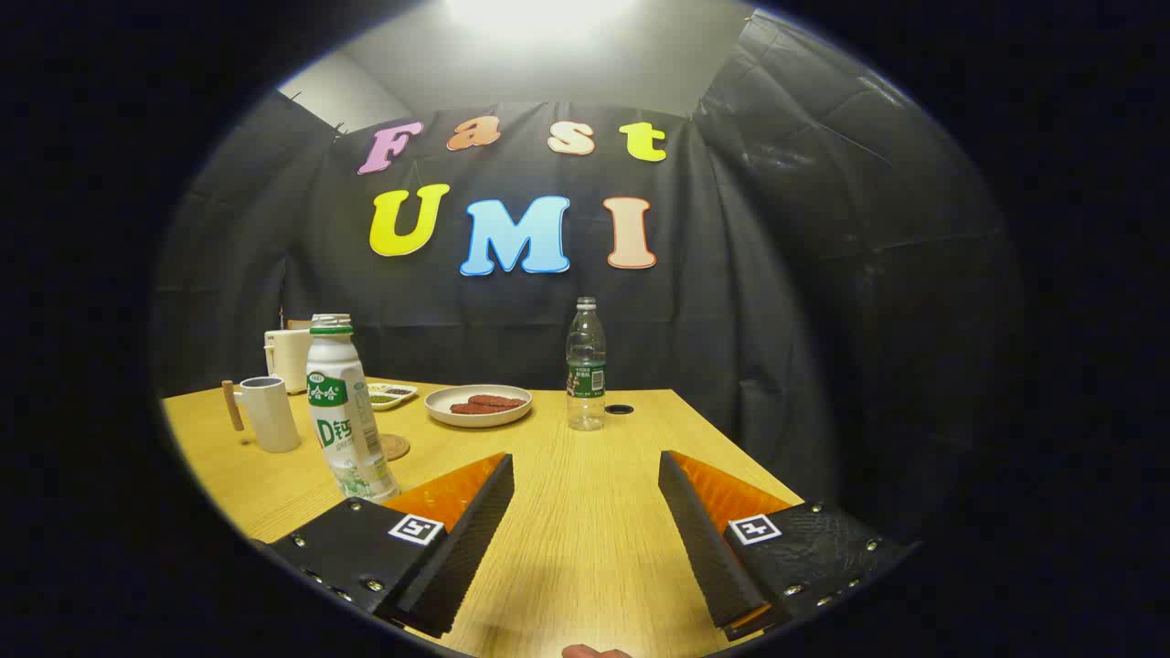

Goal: Take the bottle from table, then pour the juice into the cup, finally place the bottle on the coaster

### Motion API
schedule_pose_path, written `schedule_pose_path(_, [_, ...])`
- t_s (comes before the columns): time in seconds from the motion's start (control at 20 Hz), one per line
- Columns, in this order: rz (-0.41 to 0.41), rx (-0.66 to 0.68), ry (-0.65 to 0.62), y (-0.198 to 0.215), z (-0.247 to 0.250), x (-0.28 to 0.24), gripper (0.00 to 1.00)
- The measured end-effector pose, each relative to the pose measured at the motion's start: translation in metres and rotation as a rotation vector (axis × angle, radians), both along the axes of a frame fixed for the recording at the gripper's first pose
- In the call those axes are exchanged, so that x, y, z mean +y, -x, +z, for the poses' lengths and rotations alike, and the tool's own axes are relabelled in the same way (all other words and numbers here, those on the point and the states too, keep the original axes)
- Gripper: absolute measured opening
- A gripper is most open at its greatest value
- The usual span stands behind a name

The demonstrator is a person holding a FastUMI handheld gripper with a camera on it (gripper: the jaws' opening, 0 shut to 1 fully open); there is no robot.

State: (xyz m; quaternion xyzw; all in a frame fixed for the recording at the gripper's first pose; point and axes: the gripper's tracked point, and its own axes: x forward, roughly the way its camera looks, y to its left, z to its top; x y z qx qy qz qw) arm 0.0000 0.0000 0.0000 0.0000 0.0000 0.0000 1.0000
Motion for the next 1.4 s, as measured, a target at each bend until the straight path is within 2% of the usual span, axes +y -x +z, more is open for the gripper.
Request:
schedule_pose_path(0.15, [-0.006, 0.002, -0.004, -0.033, 0.004, 0.001, 0.98])
schedule_pose_path(0.5, [0.009, -0.031, -0.018, -0.065, 0.031, 0.01, 0.98])
schedule_pose_path(0.75, [0.026, 0.004, -0.061, -0.032, 0.046, 0.045, 0.98])
schedule_pose_path(1.0, [0.069, -0.023, -0.06, 0.006, 0.062, 0.092, 0.98])
schedule_pose_path(1.2, [0.132, -0.03, -0.045, 0.015, 0.063, 0.135, 0.98])
schedule_pose_path(1.4, [0.162, -0.026, -0.044, 0.012, 0.054, 0.167, 0.98])
